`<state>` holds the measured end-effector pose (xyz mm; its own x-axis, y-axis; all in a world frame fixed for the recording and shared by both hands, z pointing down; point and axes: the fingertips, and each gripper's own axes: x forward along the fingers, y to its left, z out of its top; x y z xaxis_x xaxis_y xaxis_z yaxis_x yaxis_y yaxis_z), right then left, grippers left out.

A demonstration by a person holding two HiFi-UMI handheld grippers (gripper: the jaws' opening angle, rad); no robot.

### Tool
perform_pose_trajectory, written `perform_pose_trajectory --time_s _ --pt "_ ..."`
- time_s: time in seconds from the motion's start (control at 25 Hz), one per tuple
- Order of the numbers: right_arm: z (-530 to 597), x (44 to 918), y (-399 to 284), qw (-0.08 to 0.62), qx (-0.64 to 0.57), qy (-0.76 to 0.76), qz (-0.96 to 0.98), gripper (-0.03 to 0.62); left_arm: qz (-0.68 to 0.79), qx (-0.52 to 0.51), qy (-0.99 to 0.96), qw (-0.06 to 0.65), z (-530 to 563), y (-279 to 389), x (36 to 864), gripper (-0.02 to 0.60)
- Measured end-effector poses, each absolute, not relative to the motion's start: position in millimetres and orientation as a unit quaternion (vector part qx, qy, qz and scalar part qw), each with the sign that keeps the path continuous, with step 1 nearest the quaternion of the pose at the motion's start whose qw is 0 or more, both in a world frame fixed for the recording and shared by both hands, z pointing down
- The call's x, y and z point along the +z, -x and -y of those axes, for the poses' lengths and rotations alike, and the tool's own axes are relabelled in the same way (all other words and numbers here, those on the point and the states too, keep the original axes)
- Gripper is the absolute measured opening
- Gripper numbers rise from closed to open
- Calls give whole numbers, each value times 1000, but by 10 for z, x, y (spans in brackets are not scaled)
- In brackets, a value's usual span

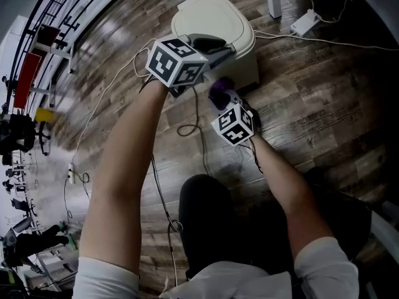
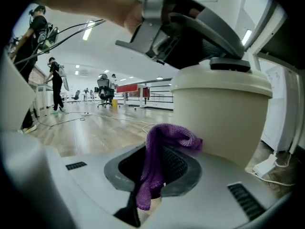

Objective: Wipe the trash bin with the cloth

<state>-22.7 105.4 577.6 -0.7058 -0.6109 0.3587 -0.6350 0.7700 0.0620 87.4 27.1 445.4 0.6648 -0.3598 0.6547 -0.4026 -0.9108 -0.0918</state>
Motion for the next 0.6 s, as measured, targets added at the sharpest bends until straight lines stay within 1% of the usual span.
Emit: perform_pose_trajectory --time_s 0.16,0.28,0.44,0.6 --pt "-1357 5752 561 188 6 -261 947 77 210 352 -912 30 -272 -875 4455 94" --pt "-1531 5847 670 206 -3 -224 953 77 209 352 -912 31 -280 -875 4452 95" --pt "-1590 6104 595 237 8 -212 948 77 208 353 -912 32 -277 -878 4451 95" --pt "-1492 6442 292 273 40 -234 932 77 208 353 -911 34 -270 -876 4458 95"
